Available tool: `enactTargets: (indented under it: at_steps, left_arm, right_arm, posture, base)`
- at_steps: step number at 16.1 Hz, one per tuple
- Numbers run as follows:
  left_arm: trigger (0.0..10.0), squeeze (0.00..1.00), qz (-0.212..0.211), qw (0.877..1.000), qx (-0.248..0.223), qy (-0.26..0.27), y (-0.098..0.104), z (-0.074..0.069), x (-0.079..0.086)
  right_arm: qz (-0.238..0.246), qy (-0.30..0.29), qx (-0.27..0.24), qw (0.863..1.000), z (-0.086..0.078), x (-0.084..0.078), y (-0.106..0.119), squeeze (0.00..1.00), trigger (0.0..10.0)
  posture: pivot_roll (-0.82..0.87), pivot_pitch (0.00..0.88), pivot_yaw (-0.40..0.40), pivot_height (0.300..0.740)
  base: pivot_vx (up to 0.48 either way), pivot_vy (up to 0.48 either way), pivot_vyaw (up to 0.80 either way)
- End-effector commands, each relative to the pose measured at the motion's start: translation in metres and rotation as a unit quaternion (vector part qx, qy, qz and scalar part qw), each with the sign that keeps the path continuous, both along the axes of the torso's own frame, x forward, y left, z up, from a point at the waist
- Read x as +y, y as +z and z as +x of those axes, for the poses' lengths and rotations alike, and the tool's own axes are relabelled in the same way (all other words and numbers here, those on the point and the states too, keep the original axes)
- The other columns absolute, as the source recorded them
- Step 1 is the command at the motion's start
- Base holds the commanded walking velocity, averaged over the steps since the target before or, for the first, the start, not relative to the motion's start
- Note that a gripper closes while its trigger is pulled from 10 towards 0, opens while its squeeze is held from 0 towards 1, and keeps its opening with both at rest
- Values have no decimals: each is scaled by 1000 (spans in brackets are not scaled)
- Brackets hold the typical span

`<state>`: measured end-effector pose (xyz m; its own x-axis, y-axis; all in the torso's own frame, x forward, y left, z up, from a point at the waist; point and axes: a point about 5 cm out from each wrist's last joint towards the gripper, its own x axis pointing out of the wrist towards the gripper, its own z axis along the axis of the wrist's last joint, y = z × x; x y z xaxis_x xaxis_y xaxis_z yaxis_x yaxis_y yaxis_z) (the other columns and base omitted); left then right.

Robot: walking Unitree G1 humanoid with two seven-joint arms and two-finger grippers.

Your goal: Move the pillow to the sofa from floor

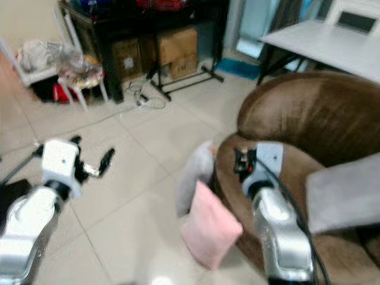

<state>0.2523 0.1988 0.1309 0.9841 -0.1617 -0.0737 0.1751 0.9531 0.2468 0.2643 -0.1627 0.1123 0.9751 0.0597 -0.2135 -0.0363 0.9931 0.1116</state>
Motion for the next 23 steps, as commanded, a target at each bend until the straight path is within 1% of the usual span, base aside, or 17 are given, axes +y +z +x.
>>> enactTargets:
  at_steps: [1,7,11,15,17,20,23]
  left_arm:
    - [10000,0,0,1000,-3,-7,1,1,-5]
    - [10000,0,6,1000,-5,-9,2,5,-3]
    - [10000,0,5,1000,-6,-14,1,7,-6]
    - [10000,0,10,1000,-12,-15,2,7,-7]
    - [10000,0,8,1000,-16,-16,2,7,-8]
    - [10000,0,26,999,-19,-15,1,6,-6]
    - [10000,0,24,999,-26,-16,1,6,-7]
  right_arm:
    - [-8,-8,-5,1000,-1,-6,3,0,10000]
    - [-17,-13,-12,1000,0,-7,4,0,10000]
    - [-21,-11,-13,1000,-1,-9,4,0,10000]
    - [-17,-11,-4,1000,-2,-9,0,0,10000]
    - [-11,-16,-3,1000,-3,-11,-2,0,10000]
    - [-15,-28,2,999,-6,-14,-9,0,10000]
    - [-15,-30,1,999,-7,-14,-9,0,10000]
  posture:
    - [-30,0,-11,740]
    - [-34,0,-8,740]
    - [-45,0,-2,740]
    - [-41,0,-5,740]
    - [-39,0,-5,730]
    - [-38,0,-6,700]
    - [-36,0,-8,670]
  base:
    - [300,0,0]
    - [303,0,0]
    - [294,0,0]
    - [203,0,0]
    - [0,0,0]
    - [0,0,0]
    - [0,0,0]
